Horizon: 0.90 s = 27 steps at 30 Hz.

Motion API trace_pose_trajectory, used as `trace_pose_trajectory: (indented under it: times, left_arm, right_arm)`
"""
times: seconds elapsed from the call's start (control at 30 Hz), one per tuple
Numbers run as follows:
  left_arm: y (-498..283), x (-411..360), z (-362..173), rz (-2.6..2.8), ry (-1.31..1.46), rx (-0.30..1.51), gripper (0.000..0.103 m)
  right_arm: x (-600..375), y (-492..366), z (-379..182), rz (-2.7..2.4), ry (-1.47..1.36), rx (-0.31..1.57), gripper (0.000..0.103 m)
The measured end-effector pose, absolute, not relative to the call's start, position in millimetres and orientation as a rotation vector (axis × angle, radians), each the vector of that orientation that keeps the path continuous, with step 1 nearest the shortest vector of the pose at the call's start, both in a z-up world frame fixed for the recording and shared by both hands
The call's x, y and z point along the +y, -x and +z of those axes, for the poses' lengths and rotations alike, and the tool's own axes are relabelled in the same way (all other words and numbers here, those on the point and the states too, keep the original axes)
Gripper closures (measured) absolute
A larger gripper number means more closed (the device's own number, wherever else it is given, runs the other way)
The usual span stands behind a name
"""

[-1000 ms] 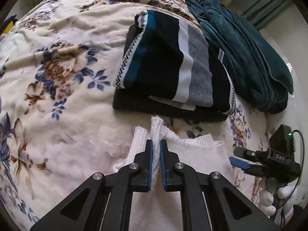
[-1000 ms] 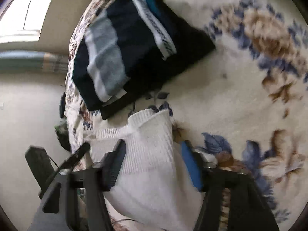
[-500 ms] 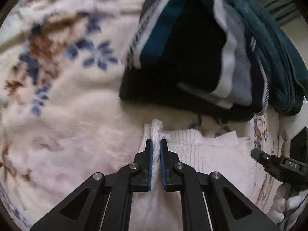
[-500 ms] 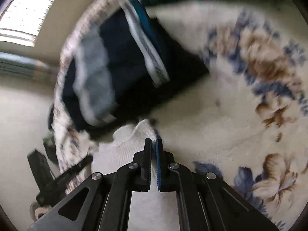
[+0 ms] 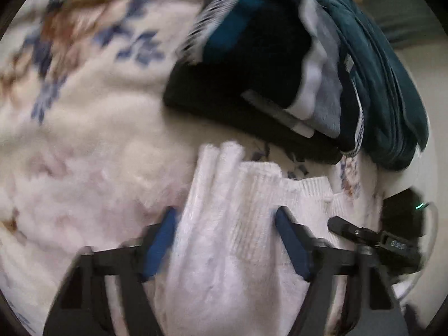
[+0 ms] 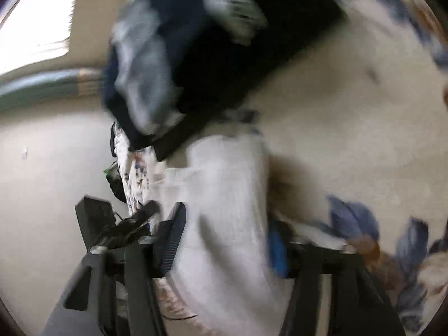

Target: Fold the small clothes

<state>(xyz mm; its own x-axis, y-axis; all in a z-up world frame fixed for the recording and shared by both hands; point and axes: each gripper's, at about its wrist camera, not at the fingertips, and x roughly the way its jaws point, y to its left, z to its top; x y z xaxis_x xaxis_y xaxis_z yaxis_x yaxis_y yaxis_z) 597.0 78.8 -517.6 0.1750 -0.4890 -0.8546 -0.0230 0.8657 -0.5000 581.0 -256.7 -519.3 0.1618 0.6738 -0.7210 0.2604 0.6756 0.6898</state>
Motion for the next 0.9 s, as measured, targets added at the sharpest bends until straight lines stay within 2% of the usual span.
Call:
trace_pose_trajectory:
  times: [0.1,0.2,0.33,0.43,0.47,0.5,0.57,0.6,0.63,0.67,0.7,0.77,0.83,0.9]
  left_arm:
    - [-586,59,-477,-0.391,0.305,1.251,0.087]
    - [-579,61,-465,-0.416,0.353,1.234,0.087]
    - [-595,69,-512,-0.348,0.391,1.359,0.087]
    - [-610,72,-549,-0.288,0.402,1.472,0.076]
    - [-613,74,-551,-0.296,0.427,1.484,0.072]
    - [-616,76,-549,-0.302,0.447,1.487,0.063]
    - [-618,83,-537,-0.331,0.500,1.471,0.055]
    - [-616,89,-529,-0.334,0.530,1.450,0.041]
    - [-614,99,-521,-0.340,0.583,1.417,0.034]
    - [-614,106,-515,-0.345,0.627,1.393,0.029]
    - [-612,114,-511,-0.339,0.664,1.377,0.029]
    - [-609,129,-501,-0.325,0.735,1.350,0.028]
    - [-599,134,-492,-0.344,0.754,1.326,0.027]
    - [-587,127,-487,-0.372,0.745,1.316,0.021]
  right_arm:
    - [-264,-571,-501,0.318,-0.819,1.356,0.092]
    - [-288,-555,-481,0.256,-0.838,1.302,0.093]
    - [-298,-550,-481,0.203,-0.805,1.303,0.093]
    - [-290,-563,-513,0.110,-0.724,1.379,0.094]
    - [-287,-567,-523,0.078,-0.689,1.410,0.094]
    - [-286,-570,-530,0.055,-0.661,1.439,0.094]
    - [-288,-572,-531,0.058,-0.652,1.466,0.094]
    - [-291,-571,-525,0.056,-0.658,1.454,0.088]
    - [-295,-569,-519,0.050,-0.651,1.447,0.082]
    - [-299,-565,-508,0.044,-0.636,1.430,0.066]
    - [-302,-562,-502,0.051,-0.633,1.412,0.052]
    - [-306,-552,-486,0.074,-0.598,1.377,0.052]
    - [-307,-544,-476,0.088,-0.556,1.383,0.046]
    - [-307,-533,-475,0.116,-0.569,1.402,0.040]
